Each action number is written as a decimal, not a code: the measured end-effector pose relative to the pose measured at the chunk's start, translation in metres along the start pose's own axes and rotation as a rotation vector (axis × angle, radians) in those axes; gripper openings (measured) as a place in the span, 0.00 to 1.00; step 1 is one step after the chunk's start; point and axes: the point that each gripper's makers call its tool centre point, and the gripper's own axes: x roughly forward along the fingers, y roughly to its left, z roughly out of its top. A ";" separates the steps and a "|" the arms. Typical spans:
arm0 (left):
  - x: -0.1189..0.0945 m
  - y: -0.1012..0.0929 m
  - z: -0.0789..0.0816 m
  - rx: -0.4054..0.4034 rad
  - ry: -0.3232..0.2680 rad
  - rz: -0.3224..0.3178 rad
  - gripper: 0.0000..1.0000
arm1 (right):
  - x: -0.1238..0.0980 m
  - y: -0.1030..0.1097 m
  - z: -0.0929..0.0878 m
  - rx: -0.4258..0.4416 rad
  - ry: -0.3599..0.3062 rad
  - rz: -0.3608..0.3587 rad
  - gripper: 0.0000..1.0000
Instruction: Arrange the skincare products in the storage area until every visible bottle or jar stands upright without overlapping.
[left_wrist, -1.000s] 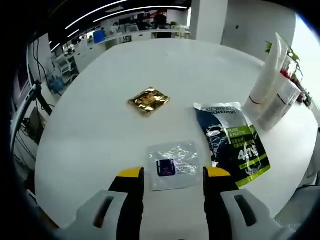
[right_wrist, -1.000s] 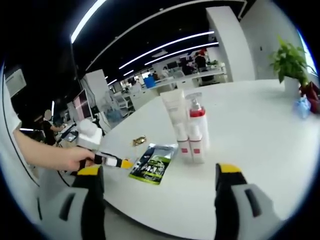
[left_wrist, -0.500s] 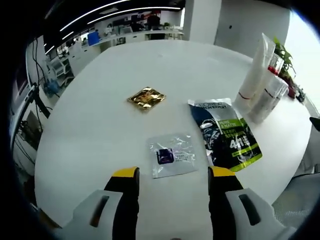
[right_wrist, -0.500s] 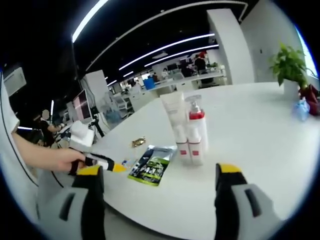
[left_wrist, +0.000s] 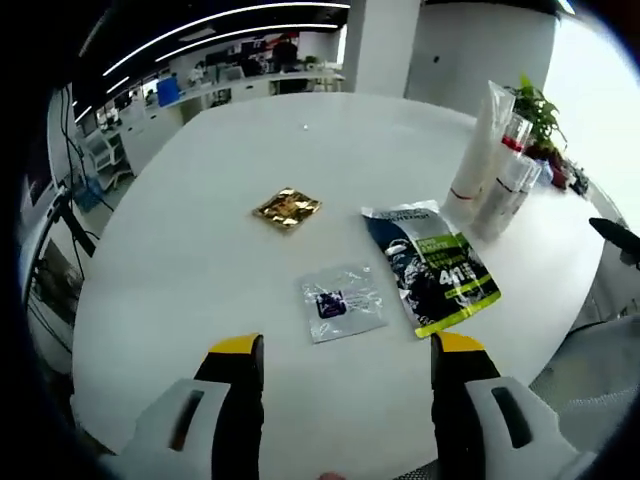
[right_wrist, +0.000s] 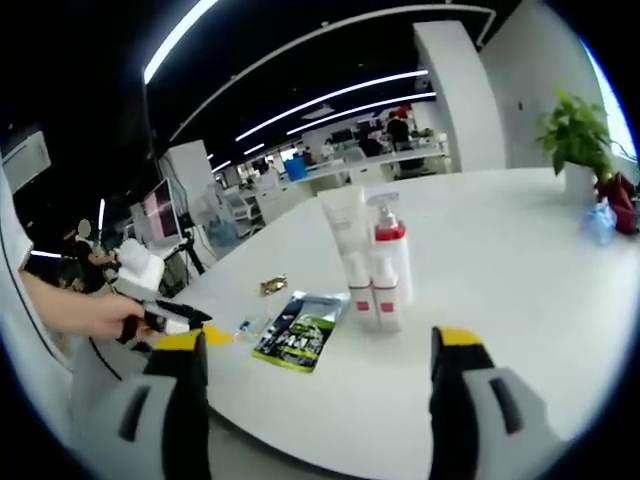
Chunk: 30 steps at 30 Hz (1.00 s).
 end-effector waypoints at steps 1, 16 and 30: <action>-0.001 0.000 0.000 0.000 -0.001 -0.002 0.68 | 0.000 0.000 0.000 0.000 0.001 -0.001 0.93; -0.029 0.005 -0.002 0.034 -0.055 -0.098 0.76 | 0.001 -0.001 -0.002 -0.015 0.019 -0.011 0.93; -0.047 -0.004 0.015 0.073 -0.141 -0.183 0.93 | 0.002 0.000 -0.002 -0.016 0.028 -0.001 0.93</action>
